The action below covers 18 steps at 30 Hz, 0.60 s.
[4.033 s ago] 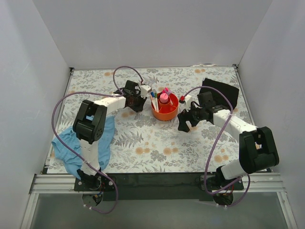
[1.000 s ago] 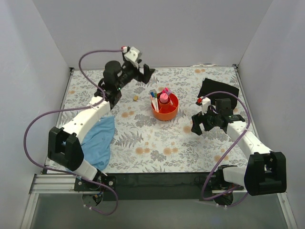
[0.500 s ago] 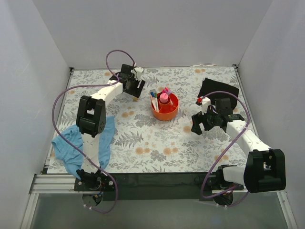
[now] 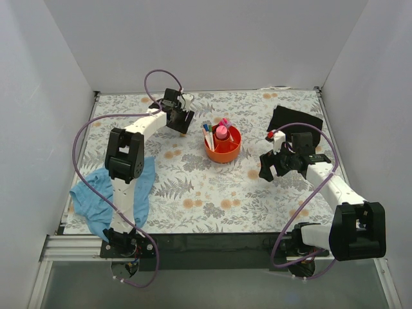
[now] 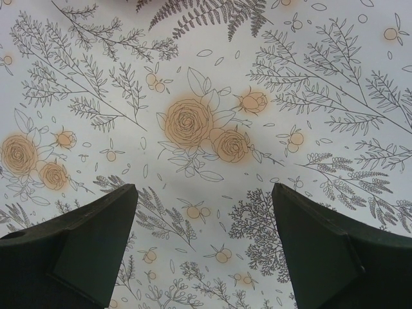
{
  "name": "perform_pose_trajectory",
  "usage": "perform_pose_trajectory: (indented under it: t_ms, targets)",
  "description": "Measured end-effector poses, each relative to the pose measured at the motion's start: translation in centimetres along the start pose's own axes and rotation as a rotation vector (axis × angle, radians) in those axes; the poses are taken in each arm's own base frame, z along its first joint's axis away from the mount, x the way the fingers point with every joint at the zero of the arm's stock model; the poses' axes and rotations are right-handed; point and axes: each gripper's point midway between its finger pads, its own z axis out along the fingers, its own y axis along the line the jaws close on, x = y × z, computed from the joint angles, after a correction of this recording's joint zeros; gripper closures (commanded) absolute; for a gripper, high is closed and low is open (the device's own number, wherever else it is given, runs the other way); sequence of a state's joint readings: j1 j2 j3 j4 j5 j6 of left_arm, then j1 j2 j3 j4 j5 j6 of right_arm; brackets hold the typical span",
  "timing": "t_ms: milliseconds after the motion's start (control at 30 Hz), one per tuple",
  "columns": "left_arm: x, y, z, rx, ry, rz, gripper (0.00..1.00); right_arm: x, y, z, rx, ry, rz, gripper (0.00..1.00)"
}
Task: Sort the stationery into containers
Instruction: Pick up the stationery from the center of the board.
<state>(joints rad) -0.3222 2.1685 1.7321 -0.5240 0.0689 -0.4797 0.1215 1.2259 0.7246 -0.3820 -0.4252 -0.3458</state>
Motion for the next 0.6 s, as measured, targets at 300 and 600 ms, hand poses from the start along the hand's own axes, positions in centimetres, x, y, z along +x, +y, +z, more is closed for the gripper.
perform_pose_trajectory:
  t_ms: [300, 600]
  targets:
    - [1.2, -0.4, 2.7, 0.028, 0.038, -0.005, 0.54, 0.4, -0.2, 0.4, -0.004, 0.014, 0.011, 0.05]
    - [1.1, -0.8, 2.8, 0.053, 0.043, -0.008, 0.98, 0.2, -0.3, 0.5, -0.002, 0.008, 0.008, 0.05]
